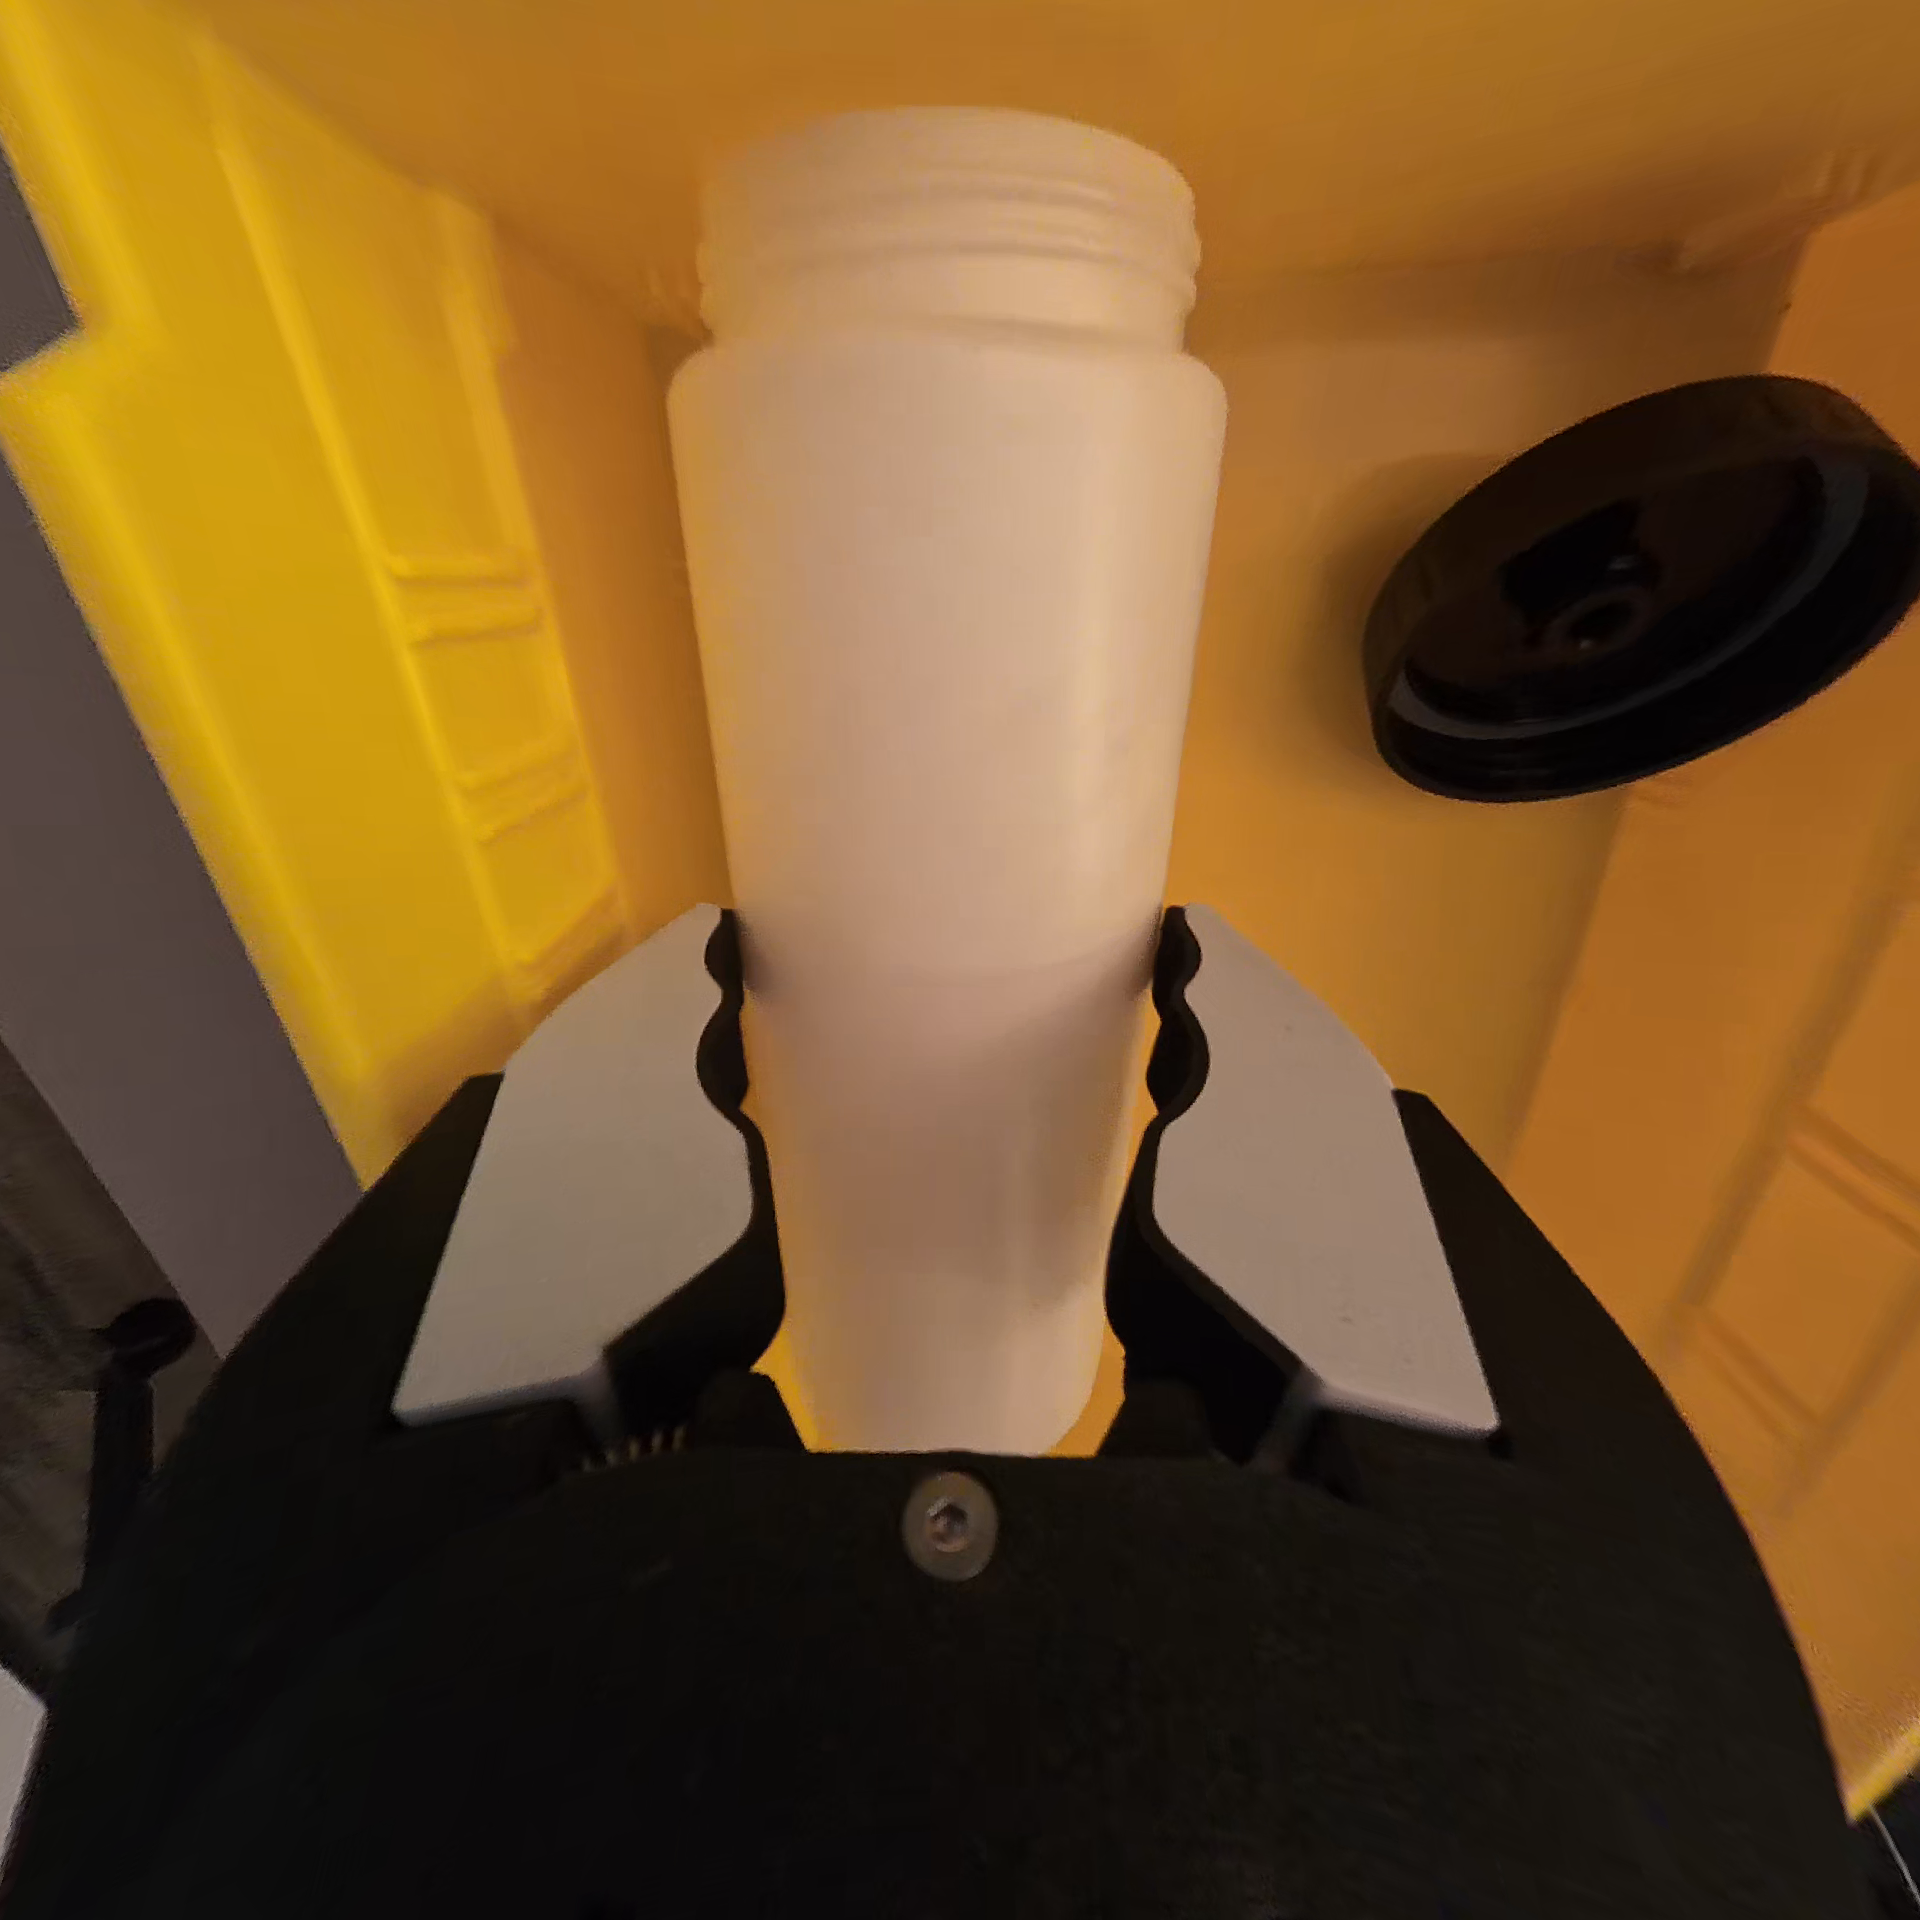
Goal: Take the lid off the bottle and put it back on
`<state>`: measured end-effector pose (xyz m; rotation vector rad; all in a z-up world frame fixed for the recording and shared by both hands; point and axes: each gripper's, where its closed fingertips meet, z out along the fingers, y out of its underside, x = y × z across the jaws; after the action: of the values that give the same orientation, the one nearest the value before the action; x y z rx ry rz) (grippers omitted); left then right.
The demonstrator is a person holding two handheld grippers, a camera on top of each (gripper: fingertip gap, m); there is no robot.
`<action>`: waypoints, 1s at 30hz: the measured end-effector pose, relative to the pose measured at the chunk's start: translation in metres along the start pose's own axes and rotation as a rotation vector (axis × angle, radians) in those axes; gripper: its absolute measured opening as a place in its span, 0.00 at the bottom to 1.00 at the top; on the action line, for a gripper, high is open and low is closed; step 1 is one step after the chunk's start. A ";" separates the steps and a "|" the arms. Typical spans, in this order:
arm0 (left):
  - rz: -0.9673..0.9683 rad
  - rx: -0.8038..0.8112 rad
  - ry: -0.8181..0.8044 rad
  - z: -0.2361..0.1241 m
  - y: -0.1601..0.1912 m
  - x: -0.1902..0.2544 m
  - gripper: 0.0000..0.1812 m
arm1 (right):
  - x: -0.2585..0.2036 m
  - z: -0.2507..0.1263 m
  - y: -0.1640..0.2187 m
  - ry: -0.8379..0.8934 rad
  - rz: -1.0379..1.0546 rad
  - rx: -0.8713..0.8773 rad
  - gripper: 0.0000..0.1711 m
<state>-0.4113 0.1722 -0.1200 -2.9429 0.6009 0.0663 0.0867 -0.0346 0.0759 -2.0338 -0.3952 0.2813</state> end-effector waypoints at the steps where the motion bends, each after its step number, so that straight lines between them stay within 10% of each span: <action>1: 0.002 0.006 -0.002 0.002 -0.001 0.000 0.43 | -0.003 0.002 0.000 -0.012 -0.008 -0.004 0.19; 20: 0.070 -0.001 0.021 0.001 0.003 0.001 0.44 | -0.017 0.024 0.010 -0.043 -0.064 -0.093 0.18; 30: 0.164 0.291 0.114 -0.082 -0.006 0.023 0.45 | -0.017 0.027 0.009 -0.029 -0.077 -0.093 0.18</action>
<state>-0.3861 0.1573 -0.0397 -2.6251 0.7932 -0.1594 0.0625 -0.0236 0.0555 -2.1014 -0.5123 0.2497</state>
